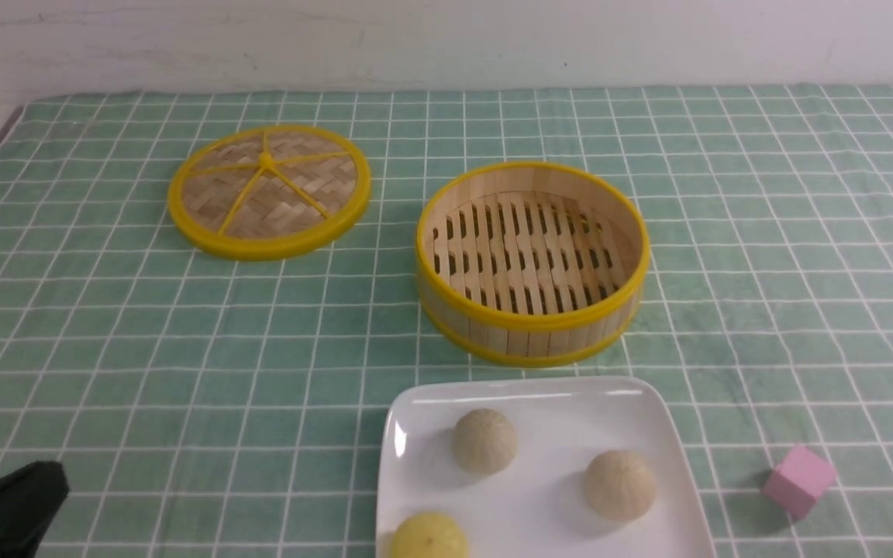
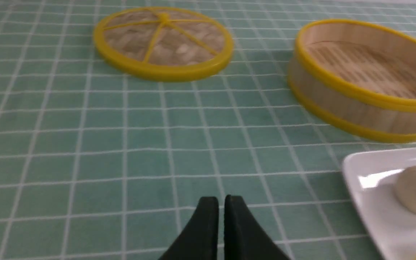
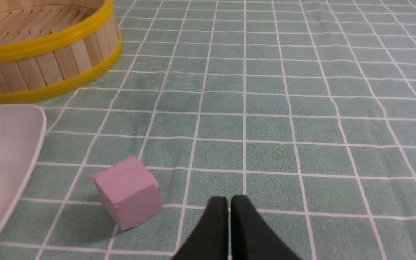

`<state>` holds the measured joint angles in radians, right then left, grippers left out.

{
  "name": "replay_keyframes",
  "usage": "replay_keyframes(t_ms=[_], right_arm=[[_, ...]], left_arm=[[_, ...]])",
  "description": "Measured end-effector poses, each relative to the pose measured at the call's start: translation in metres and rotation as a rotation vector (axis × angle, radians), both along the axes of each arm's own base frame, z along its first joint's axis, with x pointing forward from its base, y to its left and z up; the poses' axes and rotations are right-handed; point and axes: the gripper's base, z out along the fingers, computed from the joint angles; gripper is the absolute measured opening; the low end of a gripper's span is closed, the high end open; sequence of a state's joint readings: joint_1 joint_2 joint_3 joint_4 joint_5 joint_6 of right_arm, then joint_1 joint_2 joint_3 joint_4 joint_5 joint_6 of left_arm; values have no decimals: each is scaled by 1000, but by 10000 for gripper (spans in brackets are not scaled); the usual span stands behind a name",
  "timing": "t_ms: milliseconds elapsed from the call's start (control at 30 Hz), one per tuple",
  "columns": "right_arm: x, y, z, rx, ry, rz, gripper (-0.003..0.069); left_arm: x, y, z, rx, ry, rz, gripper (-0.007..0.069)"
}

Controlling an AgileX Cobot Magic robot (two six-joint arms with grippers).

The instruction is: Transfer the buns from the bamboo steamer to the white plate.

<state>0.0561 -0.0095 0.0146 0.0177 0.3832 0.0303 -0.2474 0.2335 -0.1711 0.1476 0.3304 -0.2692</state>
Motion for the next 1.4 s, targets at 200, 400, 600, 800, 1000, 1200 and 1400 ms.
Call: replay_keyframes(t_ms=[200,400,600,800,1000,1200,1400], right_arm=[[0,0,0,0,0,0,36],[0,0,0,0,0,0,36],[0,0,0,0,0,0,40],[0,0,0,0,0,0,42],[0,0,0,0,0,0,48],[0,0,0,0,0,0,56],[0,0,0,0,0,0,65]], left_arm=[[-12,15,-28,-1,-38,197,62],[-17,20,-52,8,-27,293,67],[-18,21,-55,15,-11,298,71],[-18,21,-55,18,-10,299,76],[-18,21,-55,20,-10,299,83],[-18,21,-55,21,-8,299,90],[-18,21,-55,22,-7,300,96]])
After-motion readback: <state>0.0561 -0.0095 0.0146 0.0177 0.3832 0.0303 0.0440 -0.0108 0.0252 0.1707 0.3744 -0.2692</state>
